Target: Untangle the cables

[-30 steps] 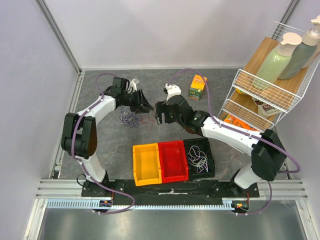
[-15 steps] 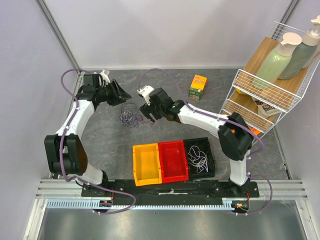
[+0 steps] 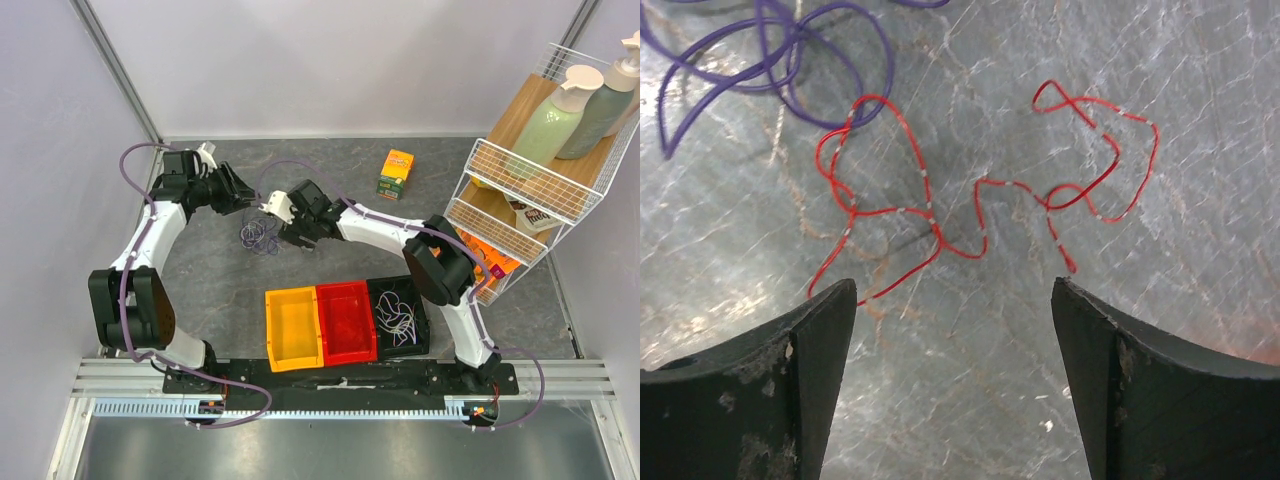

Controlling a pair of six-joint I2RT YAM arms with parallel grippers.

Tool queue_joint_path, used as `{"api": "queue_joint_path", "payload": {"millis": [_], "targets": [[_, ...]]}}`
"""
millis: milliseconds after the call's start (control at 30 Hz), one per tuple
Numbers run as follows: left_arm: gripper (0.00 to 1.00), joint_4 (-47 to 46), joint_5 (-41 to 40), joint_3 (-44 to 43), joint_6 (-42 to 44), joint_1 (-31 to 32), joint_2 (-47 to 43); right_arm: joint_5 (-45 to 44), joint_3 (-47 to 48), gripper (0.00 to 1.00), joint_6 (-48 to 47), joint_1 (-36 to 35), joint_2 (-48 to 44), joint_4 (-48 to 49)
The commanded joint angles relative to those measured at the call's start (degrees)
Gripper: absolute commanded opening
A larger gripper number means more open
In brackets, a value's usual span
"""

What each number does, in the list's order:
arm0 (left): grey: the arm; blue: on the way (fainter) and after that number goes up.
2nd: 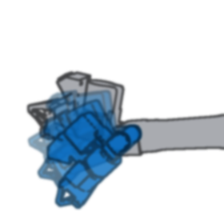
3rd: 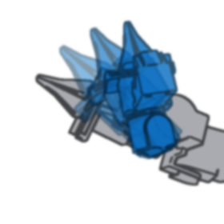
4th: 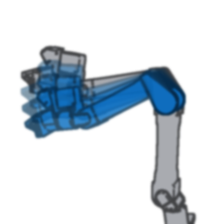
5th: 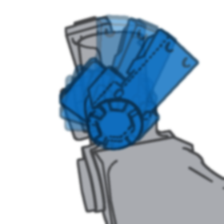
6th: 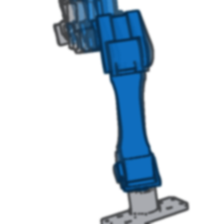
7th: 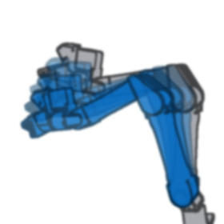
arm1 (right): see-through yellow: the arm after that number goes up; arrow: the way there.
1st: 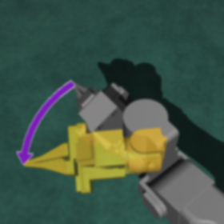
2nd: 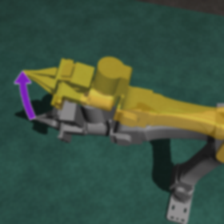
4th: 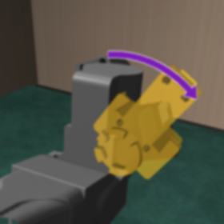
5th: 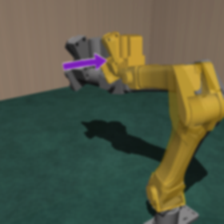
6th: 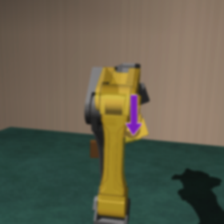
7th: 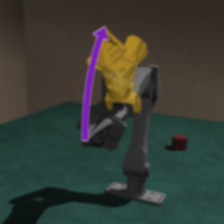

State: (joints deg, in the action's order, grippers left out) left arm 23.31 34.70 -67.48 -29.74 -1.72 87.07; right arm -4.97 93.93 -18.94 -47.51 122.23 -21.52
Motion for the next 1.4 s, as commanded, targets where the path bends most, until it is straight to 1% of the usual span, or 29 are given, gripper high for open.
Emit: {"api": "queue_joint_path", "payload": {"millis": [0,200,300,400,467,600,767,867,1000,1167,1367], "targets": [[0.50,-2.4,2.3,0.3,-1.4,-0.4,0.2,2.4,4.9,0.87,-4.1,1.4,3.5,0.2],[0.50,-2.4,2.7,0.4,-1.6,-0.5,0.3,4.1,8.5,0.85,-3.6,2.2,8.1,0.2],[0.50,-2.7,3.0,0.6,-1.7,-0.5,0.4,4.8,9.3,0.80,-3.4,2.3,9.1,0.5],[0.49,-2.7,3.1,0.6,-1.8,-0.6,0.3,8.0,8.8,0.73,-2.9,2.9,9.3,1.5],[0.49,-2.8,3.2,0.6,-1.7,-0.7,0.3,9.1,8.9,0.64,-2.2,3.4,9.6,1.6],[0.49,-3.0,3.5,0.9,-2.0,-0.7,0.4,10.8,8.8,0.40,0.3,4.6,10.0,1.9],[0.49,-3.4,4.1,1.0,-2.3,-0.7,0.6,15.0,8.7,0.13,2.7,5.9,8.8,1.9],[0.49,-3.4,4.2,1.0,-2.3,-0.7,0.6,16.2,8.3,0.00,4.6,6.5,6.9,1.7],[0.48,-3.4,4.2,1.1,-2.3,-0.7,0.5,17.6,6.4,0.00,8.3,7.0,2.3,1.7],[0.48,-3.5,4.2,1.2,-2.3,-0.8,0.5,15.6,2.0,0.00,15.8,7.1,-5.9,1.9],[0.48,-3.5,4.2,1.3,-2.4,-0.9,0.9,14.7,-8.1,0.00,25.4,5.9,-20.8,0.8]]}}
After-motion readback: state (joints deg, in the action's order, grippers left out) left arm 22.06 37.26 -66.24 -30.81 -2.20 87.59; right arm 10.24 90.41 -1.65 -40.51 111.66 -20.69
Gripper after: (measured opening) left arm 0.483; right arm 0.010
